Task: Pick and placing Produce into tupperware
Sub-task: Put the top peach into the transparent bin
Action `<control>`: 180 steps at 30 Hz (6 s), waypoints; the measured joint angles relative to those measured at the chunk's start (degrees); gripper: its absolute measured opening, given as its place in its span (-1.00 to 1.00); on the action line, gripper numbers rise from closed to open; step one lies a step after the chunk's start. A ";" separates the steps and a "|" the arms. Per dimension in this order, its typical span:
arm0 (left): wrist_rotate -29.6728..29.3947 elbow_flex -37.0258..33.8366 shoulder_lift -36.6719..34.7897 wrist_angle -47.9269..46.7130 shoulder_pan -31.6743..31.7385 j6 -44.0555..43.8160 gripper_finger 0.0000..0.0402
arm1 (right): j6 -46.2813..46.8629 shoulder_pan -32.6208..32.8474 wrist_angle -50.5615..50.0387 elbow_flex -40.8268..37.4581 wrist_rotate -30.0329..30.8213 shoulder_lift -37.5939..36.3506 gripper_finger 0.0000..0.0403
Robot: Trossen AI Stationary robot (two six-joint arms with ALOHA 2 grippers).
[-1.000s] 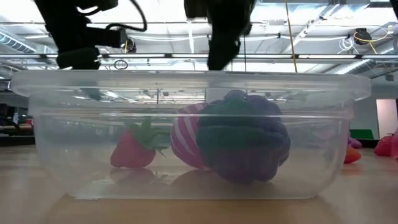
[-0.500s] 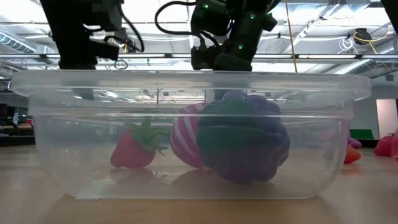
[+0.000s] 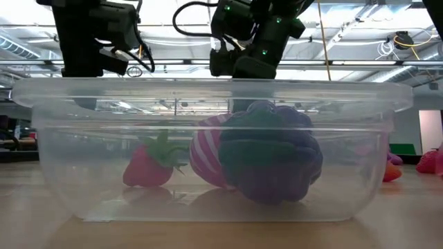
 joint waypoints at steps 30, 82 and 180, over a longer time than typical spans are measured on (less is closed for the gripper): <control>-0.36 0.00 0.00 -0.77 3.30 1.12 0.29 | -0.33 0.81 3.05 0.04 -2.65 8.55 0.38; -0.29 0.00 0.01 -0.36 3.30 0.92 0.31 | -0.63 1.27 -2.29 4.17 -2.95 8.50 -0.07; 0.21 0.02 0.02 -0.20 3.28 -0.26 0.28 | 30.84 23.37 -0.92 4.20 -10.32 3.98 -0.32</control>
